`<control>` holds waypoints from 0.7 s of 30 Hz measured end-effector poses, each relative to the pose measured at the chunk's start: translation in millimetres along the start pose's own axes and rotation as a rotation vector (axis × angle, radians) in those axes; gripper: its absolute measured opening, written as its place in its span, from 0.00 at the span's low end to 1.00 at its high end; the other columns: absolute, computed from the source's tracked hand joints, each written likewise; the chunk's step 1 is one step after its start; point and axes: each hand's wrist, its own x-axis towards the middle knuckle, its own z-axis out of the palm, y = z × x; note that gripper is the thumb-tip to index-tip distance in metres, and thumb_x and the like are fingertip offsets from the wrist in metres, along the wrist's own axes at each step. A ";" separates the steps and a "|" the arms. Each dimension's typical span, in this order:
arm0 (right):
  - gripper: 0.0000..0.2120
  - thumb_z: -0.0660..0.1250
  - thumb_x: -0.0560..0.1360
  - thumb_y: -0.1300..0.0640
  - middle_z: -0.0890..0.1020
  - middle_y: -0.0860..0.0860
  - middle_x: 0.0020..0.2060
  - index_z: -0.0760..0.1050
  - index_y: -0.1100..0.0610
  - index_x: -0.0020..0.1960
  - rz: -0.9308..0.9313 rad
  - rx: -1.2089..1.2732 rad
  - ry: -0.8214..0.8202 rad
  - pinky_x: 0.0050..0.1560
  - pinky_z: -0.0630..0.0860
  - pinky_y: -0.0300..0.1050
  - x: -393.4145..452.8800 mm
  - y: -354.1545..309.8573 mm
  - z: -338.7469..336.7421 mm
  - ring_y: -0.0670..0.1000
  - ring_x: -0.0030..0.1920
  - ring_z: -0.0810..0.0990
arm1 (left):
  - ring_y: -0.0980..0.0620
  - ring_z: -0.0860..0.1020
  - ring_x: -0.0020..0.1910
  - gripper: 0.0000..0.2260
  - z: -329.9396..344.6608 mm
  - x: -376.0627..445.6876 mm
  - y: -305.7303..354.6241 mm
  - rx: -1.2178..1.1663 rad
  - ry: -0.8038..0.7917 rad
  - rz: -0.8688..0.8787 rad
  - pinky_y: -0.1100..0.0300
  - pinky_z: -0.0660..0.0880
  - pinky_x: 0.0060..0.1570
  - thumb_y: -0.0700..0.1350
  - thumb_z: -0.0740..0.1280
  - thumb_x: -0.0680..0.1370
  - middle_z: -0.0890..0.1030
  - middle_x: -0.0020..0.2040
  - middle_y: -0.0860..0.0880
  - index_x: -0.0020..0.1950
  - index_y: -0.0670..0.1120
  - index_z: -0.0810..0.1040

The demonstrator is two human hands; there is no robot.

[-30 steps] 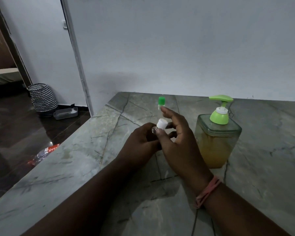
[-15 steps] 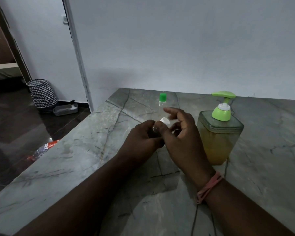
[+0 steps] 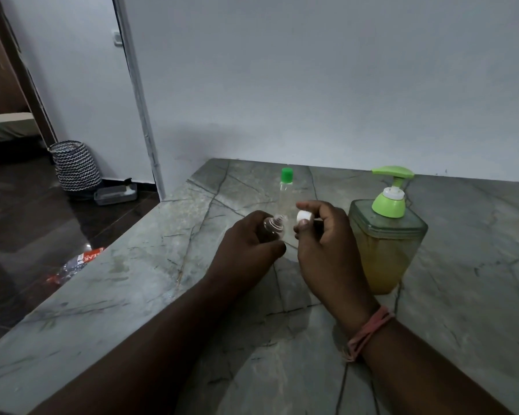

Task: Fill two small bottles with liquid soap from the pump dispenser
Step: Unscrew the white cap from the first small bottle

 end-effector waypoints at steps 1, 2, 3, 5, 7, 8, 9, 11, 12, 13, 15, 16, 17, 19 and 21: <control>0.10 0.62 0.78 0.59 0.73 0.47 0.54 0.74 0.48 0.57 0.048 -0.040 -0.014 0.52 0.78 0.45 -0.3 3.3 0.5 0.44 0.51 0.77 | 0.57 0.81 0.41 0.10 -0.2 1.5 -2.0 -0.002 0.032 -0.003 0.54 0.78 0.44 0.44 0.74 0.71 0.84 0.41 0.52 0.49 0.53 0.80; 0.09 0.63 0.77 0.58 0.74 0.48 0.54 0.73 0.48 0.56 0.084 -0.077 -0.040 0.51 0.78 0.45 -0.4 6.5 0.9 0.44 0.50 0.77 | 0.58 0.81 0.41 0.10 -0.7 3.1 -3.8 -0.015 0.064 -0.014 0.55 0.77 0.43 0.42 0.75 0.72 0.84 0.42 0.53 0.50 0.53 0.80; 0.09 0.64 0.76 0.57 0.74 0.49 0.52 0.72 0.48 0.54 0.111 -0.109 -0.071 0.49 0.78 0.44 -0.7 9.1 1.5 0.44 0.48 0.77 | 0.58 0.81 0.40 0.10 -1.5 4.6 -5.2 -0.034 0.093 -0.030 0.56 0.77 0.42 0.41 0.75 0.73 0.84 0.42 0.52 0.50 0.53 0.80; 0.08 0.66 0.74 0.57 0.75 0.49 0.49 0.70 0.49 0.51 0.131 -0.161 -0.128 0.42 0.75 0.39 -1.7 12.4 2.4 0.44 0.44 0.76 | 0.57 0.80 0.38 0.09 -2.5 6.4 -7.1 -0.071 0.138 -0.048 0.55 0.75 0.43 0.40 0.74 0.73 0.84 0.41 0.50 0.50 0.51 0.80; 0.08 0.67 0.73 0.57 0.76 0.47 0.48 0.71 0.49 0.49 0.087 -0.224 -0.168 0.40 0.71 0.33 -2.2 14.2 4.4 0.42 0.45 0.76 | 0.56 0.79 0.37 0.08 -3.7 7.1 -7.7 -0.091 0.176 -0.042 0.57 0.74 0.41 0.40 0.74 0.73 0.84 0.41 0.49 0.50 0.49 0.80; 0.07 0.68 0.73 0.58 0.78 0.45 0.47 0.73 0.49 0.48 0.062 -0.263 -0.179 0.40 0.69 0.30 -2.0 14.7 5.1 0.41 0.46 0.76 | 0.55 0.79 0.37 0.08 -3.9 7.6 -7.9 -0.095 0.189 -0.036 0.57 0.73 0.40 0.39 0.74 0.73 0.83 0.42 0.49 0.50 0.49 0.80; 0.06 0.68 0.74 0.58 0.79 0.44 0.47 0.74 0.49 0.47 0.054 -0.296 -0.181 0.41 0.69 0.29 -1.7 15.0 5.8 0.40 0.47 0.76 | 0.54 0.80 0.38 0.08 -3.7 8.2 -8.0 -0.098 0.198 -0.032 0.57 0.73 0.40 0.39 0.74 0.73 0.83 0.42 0.49 0.50 0.48 0.80; 0.06 0.69 0.74 0.59 0.81 0.45 0.47 0.76 0.50 0.47 0.072 -0.326 -0.178 0.45 0.73 0.33 -1.0 15.3 7.7 0.42 0.48 0.78 | 0.52 0.81 0.42 0.09 -4.2 9.4 -7.6 -0.100 0.201 -0.031 0.58 0.74 0.41 0.39 0.74 0.74 0.83 0.43 0.50 0.52 0.48 0.81; 0.06 0.69 0.74 0.60 0.81 0.46 0.48 0.76 0.50 0.48 0.080 -0.335 -0.182 0.46 0.75 0.36 -1.1 15.6 8.3 0.43 0.49 0.78 | 0.51 0.81 0.43 0.09 -4.4 10.1 -7.2 -0.106 0.199 -0.032 0.57 0.75 0.41 0.39 0.74 0.74 0.83 0.44 0.51 0.52 0.48 0.81; 0.07 0.69 0.75 0.60 0.81 0.47 0.48 0.75 0.51 0.50 0.077 -0.345 -0.191 0.48 0.76 0.39 -1.7 15.3 8.6 0.44 0.49 0.79 | 0.51 0.82 0.44 0.10 -4.4 10.8 -6.9 -0.115 0.199 -0.032 0.56 0.76 0.43 0.39 0.74 0.74 0.83 0.44 0.51 0.53 0.48 0.81; 0.11 0.68 0.75 0.60 0.81 0.49 0.51 0.72 0.51 0.55 0.059 -0.352 -0.224 0.51 0.77 0.42 -4.2 11.9 8.6 0.47 0.52 0.79 | 0.52 0.83 0.46 0.10 -5.1 11.4 -6.3 -0.131 0.193 -0.025 0.53 0.78 0.46 0.39 0.75 0.74 0.84 0.45 0.51 0.53 0.49 0.80; 0.14 0.68 0.75 0.60 0.80 0.50 0.54 0.71 0.51 0.58 0.039 -0.353 -0.234 0.53 0.77 0.44 -5.2 8.7 8.0 0.48 0.55 0.78 | 0.52 0.83 0.47 0.11 -5.4 11.0 -5.4 -0.140 0.187 -0.016 0.52 0.79 0.48 0.39 0.75 0.74 0.84 0.46 0.52 0.54 0.49 0.80; 0.15 0.69 0.75 0.60 0.80 0.50 0.56 0.70 0.51 0.59 0.000 -0.356 -0.222 0.55 0.77 0.44 -5.5 4.7 7.2 0.48 0.57 0.77 | 0.53 0.83 0.48 0.12 -5.5 10.9 -4.4 -0.153 0.179 -0.006 0.51 0.80 0.50 0.39 0.75 0.75 0.85 0.46 0.52 0.54 0.50 0.80; 0.12 0.68 0.75 0.59 0.80 0.47 0.54 0.72 0.52 0.58 -0.127 -0.350 -0.135 0.55 0.76 0.43 -4.6 -7.8 3.5 0.46 0.56 0.77 | 0.53 0.84 0.50 0.12 -5.9 10.5 -3.0 -0.179 0.162 0.019 0.49 0.82 0.53 0.40 0.75 0.76 0.85 0.48 0.52 0.56 0.51 0.80; 0.07 0.67 0.76 0.59 0.80 0.46 0.49 0.75 0.52 0.54 -0.264 -0.324 -0.042 0.52 0.77 0.41 -1.4 -25.3 -3.0 0.43 0.52 0.77 | 0.54 0.85 0.49 0.12 -7.2 9.8 -1.5 -0.216 0.161 0.050 0.47 0.83 0.53 0.44 0.76 0.76 0.85 0.49 0.52 0.57 0.53 0.80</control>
